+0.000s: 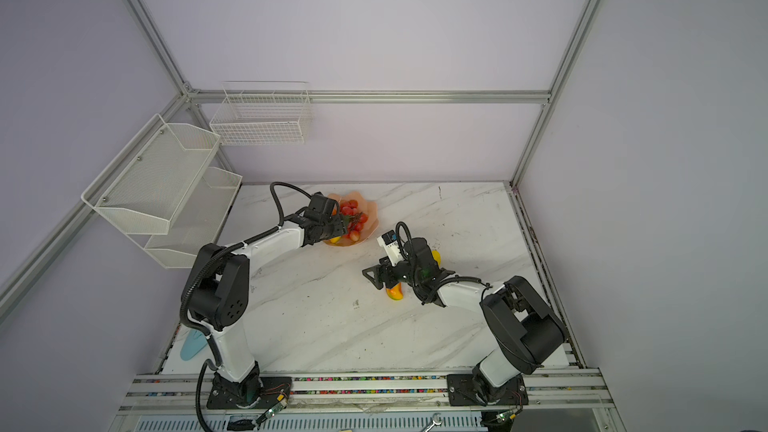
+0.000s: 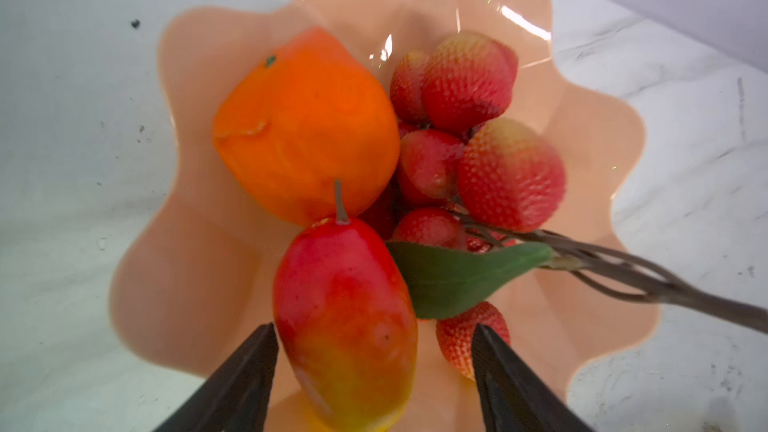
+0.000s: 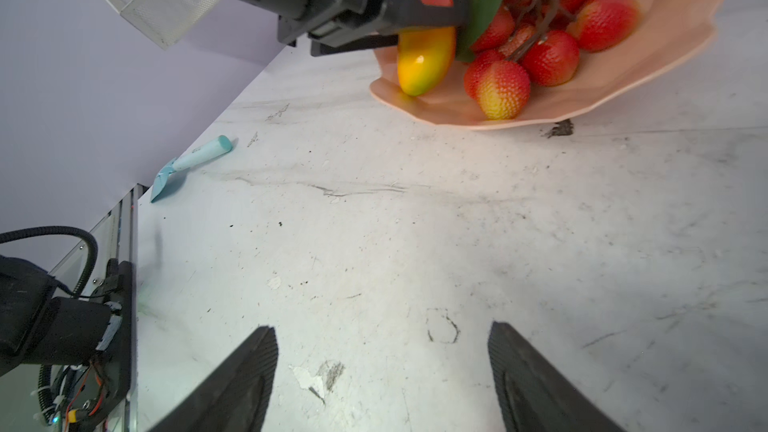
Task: Place and organize the fake fruits in the fruit bowl
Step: 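Carry the mango into the bowl and release it with the left gripper, then grasp the red mango with the right gripper while the left arm withdraws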
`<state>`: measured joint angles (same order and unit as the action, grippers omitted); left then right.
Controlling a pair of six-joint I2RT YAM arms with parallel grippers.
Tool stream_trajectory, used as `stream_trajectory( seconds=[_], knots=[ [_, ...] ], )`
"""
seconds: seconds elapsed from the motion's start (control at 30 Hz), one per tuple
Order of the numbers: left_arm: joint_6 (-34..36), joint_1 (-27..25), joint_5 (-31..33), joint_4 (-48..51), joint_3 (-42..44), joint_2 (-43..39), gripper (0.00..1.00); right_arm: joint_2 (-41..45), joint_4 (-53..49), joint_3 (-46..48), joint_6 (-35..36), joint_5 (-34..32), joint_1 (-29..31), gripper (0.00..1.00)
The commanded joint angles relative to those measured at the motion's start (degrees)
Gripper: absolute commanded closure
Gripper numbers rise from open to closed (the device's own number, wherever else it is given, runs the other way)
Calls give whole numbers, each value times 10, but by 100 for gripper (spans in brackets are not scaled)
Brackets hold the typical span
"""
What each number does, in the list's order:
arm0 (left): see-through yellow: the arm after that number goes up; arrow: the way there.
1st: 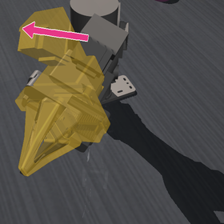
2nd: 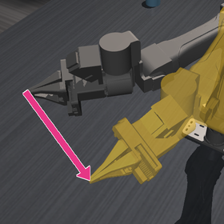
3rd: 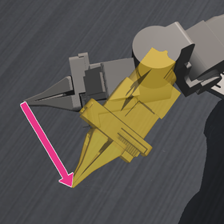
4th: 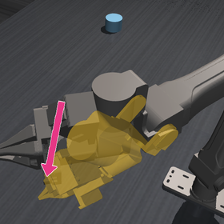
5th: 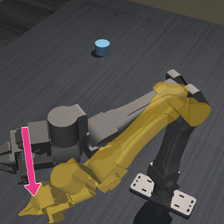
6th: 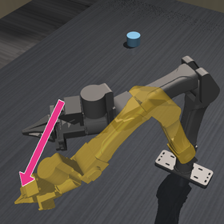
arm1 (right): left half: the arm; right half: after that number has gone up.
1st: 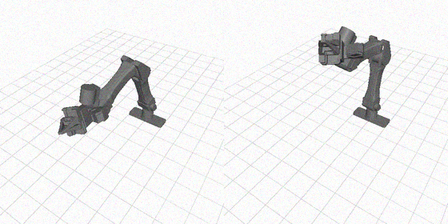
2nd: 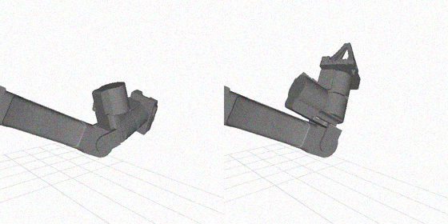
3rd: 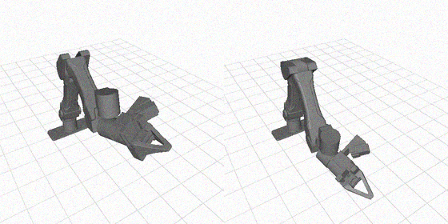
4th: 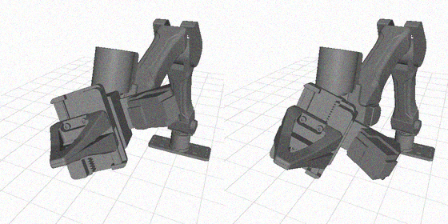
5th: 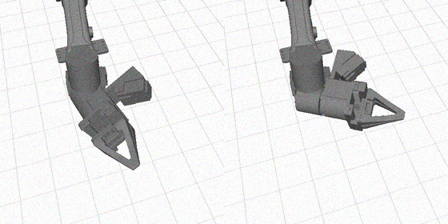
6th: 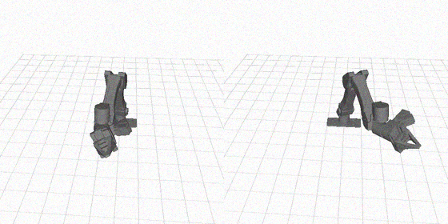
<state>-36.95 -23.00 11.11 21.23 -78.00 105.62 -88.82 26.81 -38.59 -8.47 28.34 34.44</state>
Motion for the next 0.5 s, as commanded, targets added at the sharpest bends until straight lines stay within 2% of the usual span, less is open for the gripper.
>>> stream_trajectory(
  seconds=[0.0, 0.1, 0.2, 0.33, 0.47],
  knots=[
    [38, -1, 28, -11, 14, -78, 23, 23, 4, 17, -7, -51, -12, 17],
    [54, -6, 41, -10, 66, -136, 8, 53, -77, 13, -51, -148, -12, 17],
    [74, -15, 42, -9, 133, -196, 0, 86, -193, 1, -126, -251, -11, 17],
    [96, -39, -15, -9, 213, -276, 0, 125, -282, 3, -167, -300, 25, 22],
    [99, -64, -105, 4, 254, -322, 0, 83, -368, -32, -211, -374, 100, 22]
  ],
)
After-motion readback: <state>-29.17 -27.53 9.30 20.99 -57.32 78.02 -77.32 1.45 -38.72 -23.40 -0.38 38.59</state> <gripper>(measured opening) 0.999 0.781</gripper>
